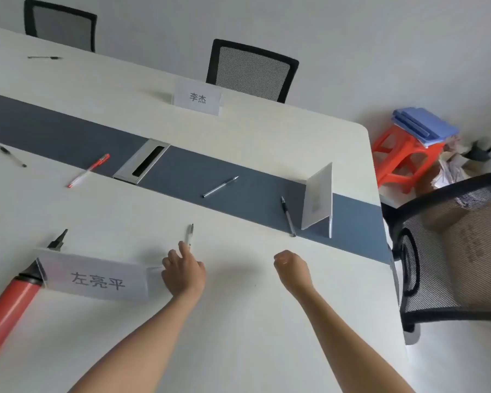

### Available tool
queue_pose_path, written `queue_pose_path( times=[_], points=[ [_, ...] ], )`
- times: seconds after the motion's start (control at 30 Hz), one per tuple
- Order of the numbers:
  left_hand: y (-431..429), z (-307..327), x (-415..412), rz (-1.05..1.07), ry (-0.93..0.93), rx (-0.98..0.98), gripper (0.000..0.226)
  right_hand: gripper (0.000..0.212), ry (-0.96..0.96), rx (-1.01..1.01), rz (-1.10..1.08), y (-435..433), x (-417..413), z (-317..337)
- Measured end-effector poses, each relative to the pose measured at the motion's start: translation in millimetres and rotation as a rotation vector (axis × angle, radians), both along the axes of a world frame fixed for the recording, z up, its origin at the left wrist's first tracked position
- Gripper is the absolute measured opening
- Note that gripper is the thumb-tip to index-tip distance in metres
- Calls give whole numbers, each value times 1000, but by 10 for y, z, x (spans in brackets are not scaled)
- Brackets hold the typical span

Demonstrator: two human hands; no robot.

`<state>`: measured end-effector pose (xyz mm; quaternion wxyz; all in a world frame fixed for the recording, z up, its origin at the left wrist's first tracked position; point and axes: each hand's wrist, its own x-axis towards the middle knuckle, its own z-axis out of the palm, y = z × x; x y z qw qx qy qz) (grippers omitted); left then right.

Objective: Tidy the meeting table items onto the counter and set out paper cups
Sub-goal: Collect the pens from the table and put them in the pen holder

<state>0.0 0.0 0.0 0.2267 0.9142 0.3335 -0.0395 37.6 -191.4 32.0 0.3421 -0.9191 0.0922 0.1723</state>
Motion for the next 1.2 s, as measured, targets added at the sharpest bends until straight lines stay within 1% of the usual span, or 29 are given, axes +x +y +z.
queue_pose_path(
  times=[0.03,0.07,0.13,0.23,0.3,0.37,0.43,0.47,0.53,0.67,0.73,0.8,0.87,0.9,1.0,1.07,1.2],
  points=[
    [7,-8,13,40,0,-4,40,27,-20,-32,6,22,77,-19],
    [12,-58,34,79,-39,-11,34,28,-39,-66,18,36,154,-37],
    [-46,-143,46,85,-86,-7,23,30,-63,-138,65,66,324,-60],
    [-63,-212,118,108,-130,-38,14,33,-68,-221,120,125,622,-112],
    [-35,-187,176,116,-89,-100,14,35,-90,-241,127,174,807,-85],
    [-23,-159,201,94,-98,-83,14,39,-94,-240,125,215,972,-72],
    [-27,-192,212,53,-72,-81,24,41,-75,-239,110,241,1092,-100],
    [-16,-224,226,39,-76,-86,30,40,-70,-249,97,242,1134,-124],
    [14,-278,244,10,-119,-56,36,39,-65,-288,62,225,1186,-188],
    [22,-304,251,-56,-77,14,35,38,-24,-359,-1,161,1235,-288],
    [24,-272,248,-76,-81,49,26,34,-14,-392,3,143,1225,-311],
    [30,-228,285,16,-86,-68,9,29,-29,-458,62,136,1183,-334],
    [17,-183,320,71,-85,-189,21,26,-39,-510,107,141,1111,-354],
    [7,-122,338,87,-114,-252,23,26,-43,-519,111,147,1071,-358],
    [44,134,390,138,-308,-349,22,34,-50,-494,94,186,986,-355],
    [163,339,416,174,-430,-402,18,40,-40,-425,55,238,975,-348],
    [613,729,409,305,-612,-493,13,49,-16,-262,-64,485,1016,-284]
  ],
)
